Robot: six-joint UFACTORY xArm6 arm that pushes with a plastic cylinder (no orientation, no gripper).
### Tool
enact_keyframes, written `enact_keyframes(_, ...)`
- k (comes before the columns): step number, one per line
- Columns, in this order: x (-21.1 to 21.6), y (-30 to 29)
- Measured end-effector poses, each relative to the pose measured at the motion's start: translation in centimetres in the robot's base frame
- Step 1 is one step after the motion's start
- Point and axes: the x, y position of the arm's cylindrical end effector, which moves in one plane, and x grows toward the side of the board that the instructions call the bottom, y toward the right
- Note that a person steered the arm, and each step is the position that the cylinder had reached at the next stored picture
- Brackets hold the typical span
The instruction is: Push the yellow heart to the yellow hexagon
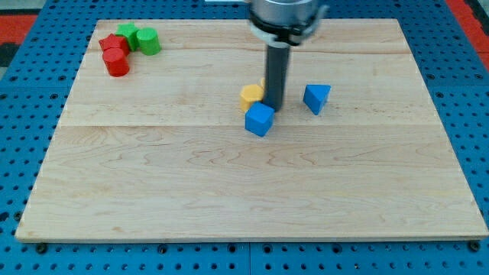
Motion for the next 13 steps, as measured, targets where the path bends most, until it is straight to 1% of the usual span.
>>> enact_keyframes(1,-1.8,-4.6)
enact_keyframes(3,-7.4,-17.3)
enact_keyframes(4,-6.6,-13.5)
enact_keyframes(5,-5.1,-11.7)
enact_keyframes(6,-8.4,-1.0)
enact_keyframes(7,-7.4,9.2)
enact_keyframes(8,-4.8,3.5)
enact_keyframes(9,-4.4,-7.8)
enact_keyframes(10,-4.8,-7.2)
enact_keyframes(11,-5.2,0.5)
enact_keyframes(12,-0.3,4.2)
enact_keyframes(13,0.7,-5.3)
